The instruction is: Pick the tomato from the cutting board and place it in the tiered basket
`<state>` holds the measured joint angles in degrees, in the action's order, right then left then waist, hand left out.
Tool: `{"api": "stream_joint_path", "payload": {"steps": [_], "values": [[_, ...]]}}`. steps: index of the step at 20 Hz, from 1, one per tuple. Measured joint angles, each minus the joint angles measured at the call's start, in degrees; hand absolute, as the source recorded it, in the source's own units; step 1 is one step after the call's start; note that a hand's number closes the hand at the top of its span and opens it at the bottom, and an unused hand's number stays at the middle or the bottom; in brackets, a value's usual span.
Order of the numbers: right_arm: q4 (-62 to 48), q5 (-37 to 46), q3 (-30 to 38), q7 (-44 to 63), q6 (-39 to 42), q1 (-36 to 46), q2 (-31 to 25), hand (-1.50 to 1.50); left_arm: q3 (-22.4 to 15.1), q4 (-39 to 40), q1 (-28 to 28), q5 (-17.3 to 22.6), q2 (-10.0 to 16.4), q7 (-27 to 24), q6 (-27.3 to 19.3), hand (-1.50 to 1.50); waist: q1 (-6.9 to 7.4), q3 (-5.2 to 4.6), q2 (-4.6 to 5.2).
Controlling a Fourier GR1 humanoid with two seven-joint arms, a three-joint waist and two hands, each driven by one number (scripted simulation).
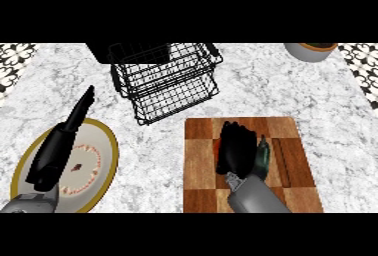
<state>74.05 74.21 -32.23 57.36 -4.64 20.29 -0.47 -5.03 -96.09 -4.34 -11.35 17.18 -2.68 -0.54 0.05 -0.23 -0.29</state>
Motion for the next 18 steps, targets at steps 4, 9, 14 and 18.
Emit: {"api": "stream_joint_path", "payload": {"steps": [4,9,14,18], "values": [[4.57,3.21,-1.38,4.65,0.51,-3.64,-0.16,1.50,0.39,0.72,-0.58,-0.57,-0.42,0.38,-0.08,0.00,-0.46,0.13,-0.08],[10.10,5.14,1.51,10.27,0.65,-13.94,-0.15,1.50,1.43,0.61,1.04,-0.50,0.06,0.73,-0.40,0.00,-2.95,0.12,-0.88],[20.72,9.60,0.99,12.94,0.80,-21.49,-0.30,1.50,1.69,0.61,2.09,-0.55,-0.09,0.47,-0.71,0.00,-3.74,0.07,-1.09],[31.50,12.42,-1.22,13.48,-0.06,-23.63,-0.26,1.50,1.50,0.47,2.57,-0.68,-0.40,0.07,-0.89,0.00,-3.61,0.08,-1.18]]}}
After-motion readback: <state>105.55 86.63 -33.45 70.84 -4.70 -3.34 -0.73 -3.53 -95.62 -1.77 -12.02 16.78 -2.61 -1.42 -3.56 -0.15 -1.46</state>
